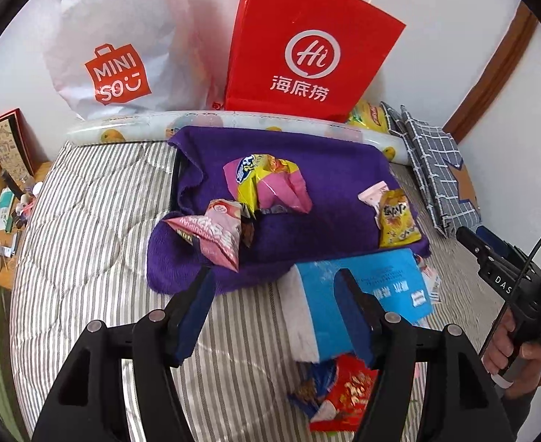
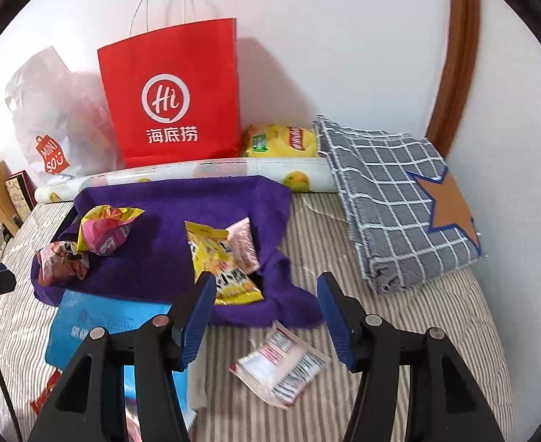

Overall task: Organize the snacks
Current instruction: 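Move the right tool to the white printed packet while the left approaches the red packet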

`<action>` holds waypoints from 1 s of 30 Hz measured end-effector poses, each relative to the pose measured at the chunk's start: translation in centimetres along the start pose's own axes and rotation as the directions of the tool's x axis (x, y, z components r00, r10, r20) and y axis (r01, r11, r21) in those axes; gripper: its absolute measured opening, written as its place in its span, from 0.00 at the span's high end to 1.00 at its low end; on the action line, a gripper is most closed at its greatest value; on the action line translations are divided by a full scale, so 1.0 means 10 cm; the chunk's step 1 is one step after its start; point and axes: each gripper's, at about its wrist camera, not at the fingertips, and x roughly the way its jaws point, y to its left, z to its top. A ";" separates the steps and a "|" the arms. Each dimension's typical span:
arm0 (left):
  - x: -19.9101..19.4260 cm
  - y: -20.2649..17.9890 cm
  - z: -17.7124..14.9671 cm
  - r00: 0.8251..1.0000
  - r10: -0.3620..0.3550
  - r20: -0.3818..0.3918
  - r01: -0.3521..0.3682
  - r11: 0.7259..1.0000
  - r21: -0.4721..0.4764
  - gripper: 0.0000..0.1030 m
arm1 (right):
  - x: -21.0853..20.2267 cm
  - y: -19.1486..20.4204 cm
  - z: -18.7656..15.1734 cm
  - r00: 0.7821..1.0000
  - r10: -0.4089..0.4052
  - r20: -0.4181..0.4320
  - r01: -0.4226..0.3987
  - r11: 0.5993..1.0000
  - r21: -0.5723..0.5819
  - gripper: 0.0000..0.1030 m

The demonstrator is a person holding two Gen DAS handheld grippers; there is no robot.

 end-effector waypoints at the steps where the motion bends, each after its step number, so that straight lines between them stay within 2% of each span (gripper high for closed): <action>1: -0.01 -0.02 -0.01 1.000 0.000 0.002 0.000 1.000 0.001 0.36 | -0.02 -0.02 -0.02 1.000 -0.002 0.001 0.002 1.000 0.005 0.47; 8: -0.16 -0.13 -0.14 1.000 -0.005 0.016 0.004 1.000 0.016 0.36 | -0.17 -0.14 -0.18 0.999 -0.036 -0.006 0.036 0.999 0.026 0.47; 16: -0.25 -0.20 -0.26 1.000 0.004 0.018 -0.005 1.000 0.021 0.35 | -0.25 -0.23 -0.32 1.000 -0.014 -0.024 0.015 0.999 0.049 0.47; 30: -0.11 -0.24 -0.34 1.000 0.009 -0.018 -0.009 1.000 0.014 0.35 | -0.12 -0.33 -0.50 0.998 -0.014 -0.066 0.017 0.998 0.053 0.47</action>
